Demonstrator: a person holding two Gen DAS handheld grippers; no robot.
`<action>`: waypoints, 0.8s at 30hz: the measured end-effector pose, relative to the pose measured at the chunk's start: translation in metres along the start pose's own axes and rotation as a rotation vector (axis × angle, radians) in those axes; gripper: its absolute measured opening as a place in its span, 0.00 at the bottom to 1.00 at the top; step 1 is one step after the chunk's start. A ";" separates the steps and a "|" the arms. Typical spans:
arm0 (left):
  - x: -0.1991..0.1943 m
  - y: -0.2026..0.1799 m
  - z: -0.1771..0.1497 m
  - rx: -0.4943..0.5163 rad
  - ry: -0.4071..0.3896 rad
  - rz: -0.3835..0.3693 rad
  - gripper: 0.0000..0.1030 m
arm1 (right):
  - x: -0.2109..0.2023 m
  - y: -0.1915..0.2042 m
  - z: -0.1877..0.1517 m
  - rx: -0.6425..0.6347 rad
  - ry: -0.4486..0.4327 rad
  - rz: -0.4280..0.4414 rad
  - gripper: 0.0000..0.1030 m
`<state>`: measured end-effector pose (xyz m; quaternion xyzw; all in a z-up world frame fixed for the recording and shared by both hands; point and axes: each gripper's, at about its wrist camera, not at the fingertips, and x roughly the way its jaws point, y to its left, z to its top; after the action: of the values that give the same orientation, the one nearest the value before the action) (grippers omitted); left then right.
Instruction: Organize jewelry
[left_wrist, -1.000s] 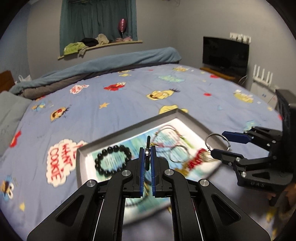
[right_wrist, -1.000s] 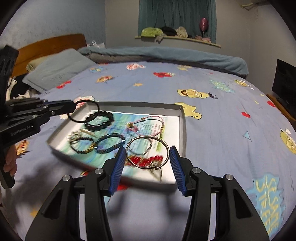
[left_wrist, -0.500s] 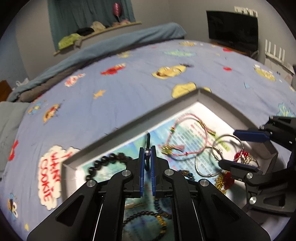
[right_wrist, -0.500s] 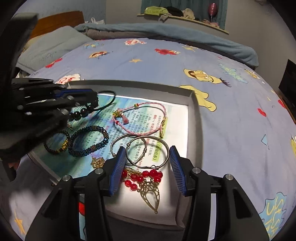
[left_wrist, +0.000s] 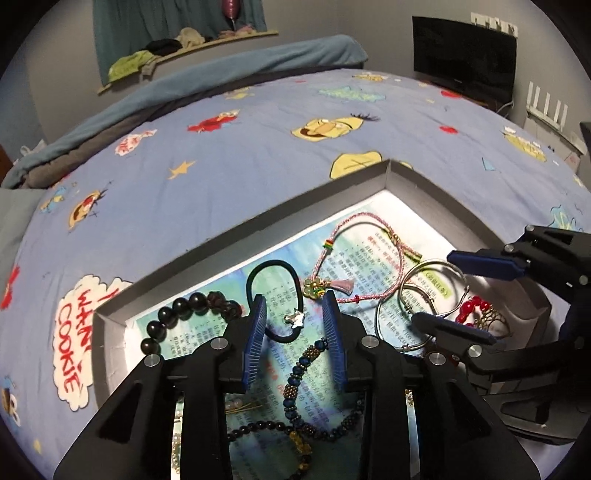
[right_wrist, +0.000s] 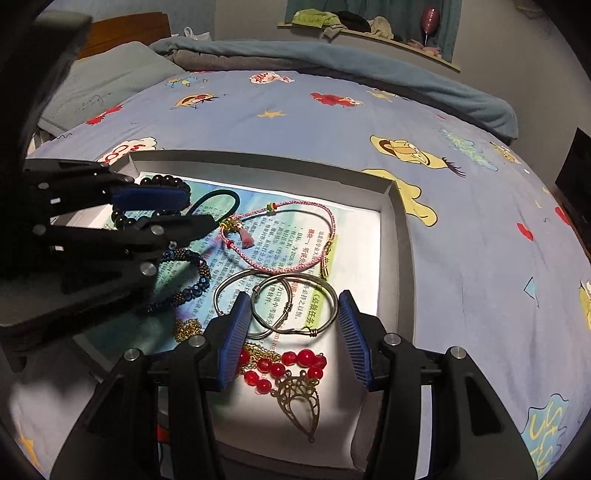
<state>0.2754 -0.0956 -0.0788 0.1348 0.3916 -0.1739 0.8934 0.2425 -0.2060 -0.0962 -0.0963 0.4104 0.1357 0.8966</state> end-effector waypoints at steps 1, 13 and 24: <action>-0.001 0.001 -0.001 -0.008 -0.001 -0.007 0.32 | -0.001 0.000 0.000 -0.001 -0.001 -0.001 0.49; -0.081 0.017 -0.030 -0.096 -0.101 -0.041 0.69 | -0.070 -0.001 -0.027 0.018 -0.090 0.024 0.78; -0.154 0.007 -0.085 -0.127 -0.148 -0.035 0.87 | -0.137 0.024 -0.060 0.016 -0.102 0.065 0.84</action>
<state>0.1250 -0.0258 -0.0190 0.0578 0.3373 -0.1738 0.9234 0.1068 -0.2227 -0.0319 -0.0689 0.3682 0.1662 0.9122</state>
